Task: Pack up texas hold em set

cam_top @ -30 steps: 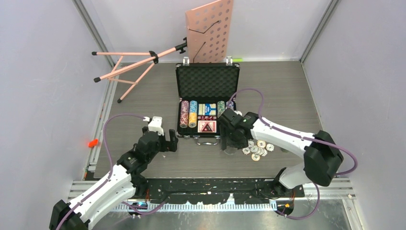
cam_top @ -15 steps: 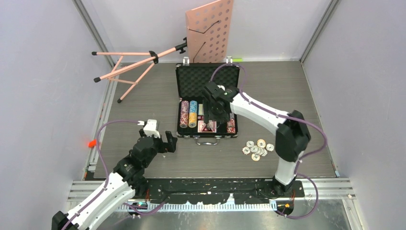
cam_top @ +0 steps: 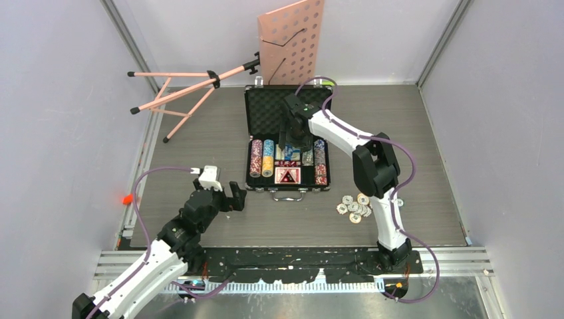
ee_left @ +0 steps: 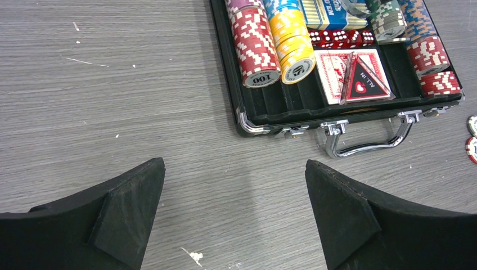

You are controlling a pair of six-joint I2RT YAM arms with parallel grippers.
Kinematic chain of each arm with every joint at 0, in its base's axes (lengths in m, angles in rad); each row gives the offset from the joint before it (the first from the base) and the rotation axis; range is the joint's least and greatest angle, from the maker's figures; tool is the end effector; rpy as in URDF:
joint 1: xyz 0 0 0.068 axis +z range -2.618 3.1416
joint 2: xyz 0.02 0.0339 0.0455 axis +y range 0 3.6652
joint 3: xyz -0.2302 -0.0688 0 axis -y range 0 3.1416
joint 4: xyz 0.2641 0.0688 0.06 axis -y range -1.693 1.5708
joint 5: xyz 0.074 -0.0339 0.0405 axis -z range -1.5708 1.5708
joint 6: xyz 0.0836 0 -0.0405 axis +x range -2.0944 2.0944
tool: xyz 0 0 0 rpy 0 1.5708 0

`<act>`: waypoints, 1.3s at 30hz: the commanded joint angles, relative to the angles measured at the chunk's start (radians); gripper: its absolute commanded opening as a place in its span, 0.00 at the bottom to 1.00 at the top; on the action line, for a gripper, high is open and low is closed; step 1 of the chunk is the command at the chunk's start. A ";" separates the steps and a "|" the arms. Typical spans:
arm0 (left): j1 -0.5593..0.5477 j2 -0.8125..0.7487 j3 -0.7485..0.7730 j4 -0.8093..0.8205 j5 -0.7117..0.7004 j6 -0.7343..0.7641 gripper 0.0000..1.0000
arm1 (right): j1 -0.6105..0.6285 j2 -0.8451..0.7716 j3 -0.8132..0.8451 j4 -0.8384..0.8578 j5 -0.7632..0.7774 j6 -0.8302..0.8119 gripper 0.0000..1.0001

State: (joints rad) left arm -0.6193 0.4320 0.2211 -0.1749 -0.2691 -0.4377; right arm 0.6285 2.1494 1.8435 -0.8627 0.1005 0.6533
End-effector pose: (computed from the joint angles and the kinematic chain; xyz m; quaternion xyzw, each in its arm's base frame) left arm 0.1961 -0.1125 0.1551 -0.0001 0.8255 -0.1829 0.5340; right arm 0.3910 0.2738 0.1393 0.0222 0.9784 0.0798 0.1893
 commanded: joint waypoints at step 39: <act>0.003 0.067 0.009 0.098 0.125 0.028 1.00 | -0.069 -1.052 -1.033 -0.020 0.113 0.108 0.86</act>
State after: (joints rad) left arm -0.6193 0.5049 0.2211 -0.1387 -0.1814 -0.4282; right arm 0.5629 1.1343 0.8509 -0.8982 0.1810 0.7113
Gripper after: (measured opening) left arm 0.994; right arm 0.862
